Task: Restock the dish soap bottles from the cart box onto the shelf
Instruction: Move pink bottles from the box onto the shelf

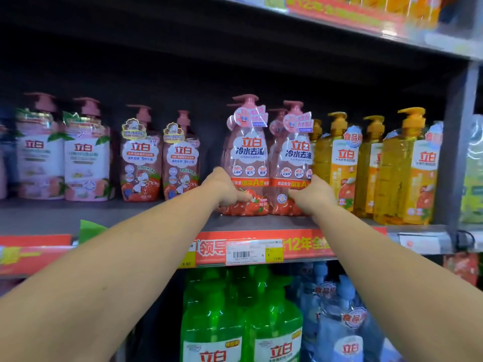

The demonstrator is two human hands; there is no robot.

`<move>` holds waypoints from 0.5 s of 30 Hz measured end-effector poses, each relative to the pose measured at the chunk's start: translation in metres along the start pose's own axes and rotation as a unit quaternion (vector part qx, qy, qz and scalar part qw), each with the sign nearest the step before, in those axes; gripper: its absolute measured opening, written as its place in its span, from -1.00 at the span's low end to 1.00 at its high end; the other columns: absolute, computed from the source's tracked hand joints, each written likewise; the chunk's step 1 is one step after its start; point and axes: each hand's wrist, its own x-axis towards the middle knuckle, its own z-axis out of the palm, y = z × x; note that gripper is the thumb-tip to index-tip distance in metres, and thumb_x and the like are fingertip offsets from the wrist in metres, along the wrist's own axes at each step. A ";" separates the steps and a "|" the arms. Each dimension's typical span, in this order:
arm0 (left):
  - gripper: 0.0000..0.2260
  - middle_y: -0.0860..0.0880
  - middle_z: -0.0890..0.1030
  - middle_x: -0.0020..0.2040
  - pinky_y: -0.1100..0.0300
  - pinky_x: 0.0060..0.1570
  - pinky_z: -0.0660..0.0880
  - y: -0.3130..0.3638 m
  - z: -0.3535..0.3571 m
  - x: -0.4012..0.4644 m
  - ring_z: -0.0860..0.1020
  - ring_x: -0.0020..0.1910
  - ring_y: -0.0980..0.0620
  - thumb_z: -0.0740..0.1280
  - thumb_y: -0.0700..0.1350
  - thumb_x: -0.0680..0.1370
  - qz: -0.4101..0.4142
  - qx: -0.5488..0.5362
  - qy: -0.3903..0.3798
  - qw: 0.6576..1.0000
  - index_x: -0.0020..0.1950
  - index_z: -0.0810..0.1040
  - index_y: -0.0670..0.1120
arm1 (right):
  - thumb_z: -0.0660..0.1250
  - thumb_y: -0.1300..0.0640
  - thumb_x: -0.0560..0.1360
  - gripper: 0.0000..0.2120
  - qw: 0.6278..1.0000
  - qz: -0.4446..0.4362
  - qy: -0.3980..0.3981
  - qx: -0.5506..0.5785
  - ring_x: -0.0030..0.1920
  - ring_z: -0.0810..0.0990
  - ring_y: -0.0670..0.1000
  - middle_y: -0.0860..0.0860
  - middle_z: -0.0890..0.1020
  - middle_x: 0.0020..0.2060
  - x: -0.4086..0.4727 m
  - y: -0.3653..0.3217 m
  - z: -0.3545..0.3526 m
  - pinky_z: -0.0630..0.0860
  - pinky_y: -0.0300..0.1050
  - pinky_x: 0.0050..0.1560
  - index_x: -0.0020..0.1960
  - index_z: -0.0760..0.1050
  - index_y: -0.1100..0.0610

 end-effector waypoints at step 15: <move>-0.22 -0.17 0.41 0.41 -0.01 0.25 0.41 -0.019 -0.040 -0.021 0.43 0.35 -0.18 0.49 0.17 0.42 0.041 0.064 0.052 0.996 0.46 0.24 -0.17 | 0.31 0.08 0.50 -0.48 0.980 -0.176 0.062 -0.073 0.34 0.37 0.20 0.16 0.40 0.33 -0.055 -0.062 0.014 0.36 0.06 0.29 0.43 0.31 0.12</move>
